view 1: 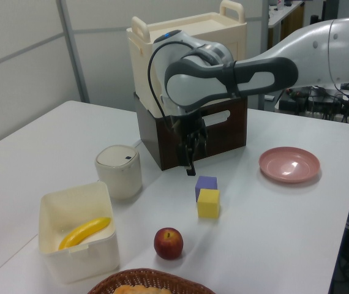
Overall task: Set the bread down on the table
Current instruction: 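Move the gripper over the wicker basket toward the short bread roll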
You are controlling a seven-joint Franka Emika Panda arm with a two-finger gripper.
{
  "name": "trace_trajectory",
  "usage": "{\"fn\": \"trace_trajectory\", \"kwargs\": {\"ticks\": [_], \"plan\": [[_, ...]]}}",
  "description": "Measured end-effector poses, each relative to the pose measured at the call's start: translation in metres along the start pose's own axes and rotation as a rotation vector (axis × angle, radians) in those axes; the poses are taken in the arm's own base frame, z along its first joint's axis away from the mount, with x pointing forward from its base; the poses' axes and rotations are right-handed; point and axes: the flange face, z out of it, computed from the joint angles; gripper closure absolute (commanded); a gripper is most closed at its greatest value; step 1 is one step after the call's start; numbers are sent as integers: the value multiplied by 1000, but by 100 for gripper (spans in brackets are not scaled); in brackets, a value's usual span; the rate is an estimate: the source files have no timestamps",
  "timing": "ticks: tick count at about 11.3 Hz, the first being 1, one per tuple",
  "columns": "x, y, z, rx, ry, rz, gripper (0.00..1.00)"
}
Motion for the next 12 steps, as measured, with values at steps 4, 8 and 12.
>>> {"fn": "trace_trajectory", "kwargs": {"ticks": [4,8,12], "plan": [[2,-38,5,-3,-40,-61,0],[1,-129,9,-22,-87,-185,0],[0,-217,38,-49,-136,-318,0]]}}
